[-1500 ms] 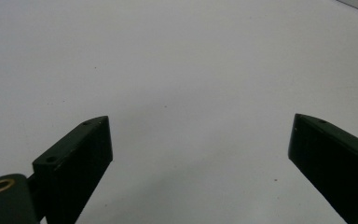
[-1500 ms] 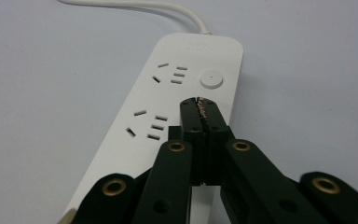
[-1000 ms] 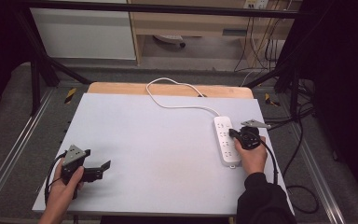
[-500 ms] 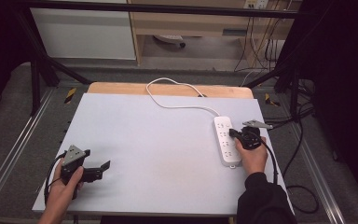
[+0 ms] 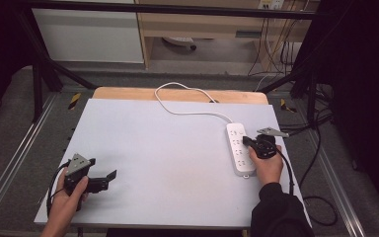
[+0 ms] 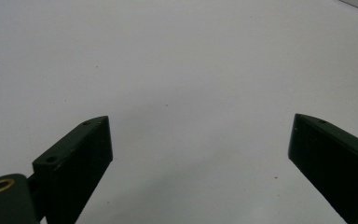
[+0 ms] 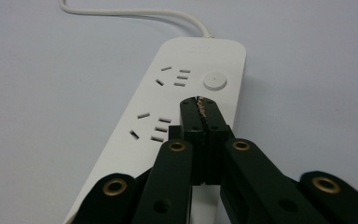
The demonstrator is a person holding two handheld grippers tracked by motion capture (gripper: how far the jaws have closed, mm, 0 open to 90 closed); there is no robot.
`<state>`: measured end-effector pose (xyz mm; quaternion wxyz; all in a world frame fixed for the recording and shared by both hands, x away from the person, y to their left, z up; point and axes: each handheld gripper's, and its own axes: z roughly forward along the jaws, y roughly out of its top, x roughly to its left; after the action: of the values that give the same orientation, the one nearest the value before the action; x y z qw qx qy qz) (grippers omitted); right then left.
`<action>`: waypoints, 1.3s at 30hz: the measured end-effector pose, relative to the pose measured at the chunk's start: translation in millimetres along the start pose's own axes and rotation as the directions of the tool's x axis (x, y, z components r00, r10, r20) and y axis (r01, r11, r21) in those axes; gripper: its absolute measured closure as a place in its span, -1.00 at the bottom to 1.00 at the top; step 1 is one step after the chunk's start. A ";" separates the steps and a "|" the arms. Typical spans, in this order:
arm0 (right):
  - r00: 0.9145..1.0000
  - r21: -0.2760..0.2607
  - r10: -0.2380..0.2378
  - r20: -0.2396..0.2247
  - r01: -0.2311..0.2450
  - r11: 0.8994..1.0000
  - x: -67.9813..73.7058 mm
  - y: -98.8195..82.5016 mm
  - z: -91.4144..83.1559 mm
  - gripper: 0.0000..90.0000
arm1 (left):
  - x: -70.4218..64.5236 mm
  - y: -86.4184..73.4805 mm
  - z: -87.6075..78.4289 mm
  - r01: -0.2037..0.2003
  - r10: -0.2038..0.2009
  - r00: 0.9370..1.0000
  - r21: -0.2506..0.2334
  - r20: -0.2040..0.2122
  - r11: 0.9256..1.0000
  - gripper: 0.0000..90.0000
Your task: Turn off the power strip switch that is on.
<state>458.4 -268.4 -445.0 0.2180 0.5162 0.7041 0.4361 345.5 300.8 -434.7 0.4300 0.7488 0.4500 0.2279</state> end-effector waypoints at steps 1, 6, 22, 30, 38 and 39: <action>1.000 0.000 -0.001 0.000 0.001 1.000 0.1 -0.1 -0.1 1.00 | 0.0 0.0 0.0 0.000 0.000 1.000 0.000 0.000 1.000 -0.86; 1.000 -0.005 -0.017 0.011 0.017 1.000 1.3 -0.4 0.2 1.00 | 0.2 0.1 -0.6 0.005 -0.005 1.000 -0.004 -0.003 1.000 -0.86; 1.000 0.001 -0.024 0.016 0.024 1.000 2.5 -0.1 0.4 1.00 | 0.2 0.0 -1.0 0.003 -0.003 1.000 -0.003 0.000 1.000 -0.86; 0.999 0.004 -0.028 0.017 0.028 1.000 2.3 -0.5 0.6 1.00 | 0.4 -0.1 -1.3 0.006 -0.006 1.000 -0.006 0.001 1.000 -0.86; 1.000 0.001 -0.028 0.014 0.028 1.000 1.7 -0.6 0.6 1.00 | 0.5 -0.2 -1.3 0.005 -0.005 1.000 -0.005 0.000 1.000 -0.86; 1.000 0.004 -0.027 0.011 0.027 1.000 1.5 -0.2 0.5 1.00 | 0.5 -0.3 -1.3 0.004 -0.004 1.000 -0.004 0.001 1.000 -0.86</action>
<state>458.1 -266.8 -445.3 0.2269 0.5096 0.7107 0.4286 344.7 301.8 -434.2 0.4321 0.7471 0.4509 0.2276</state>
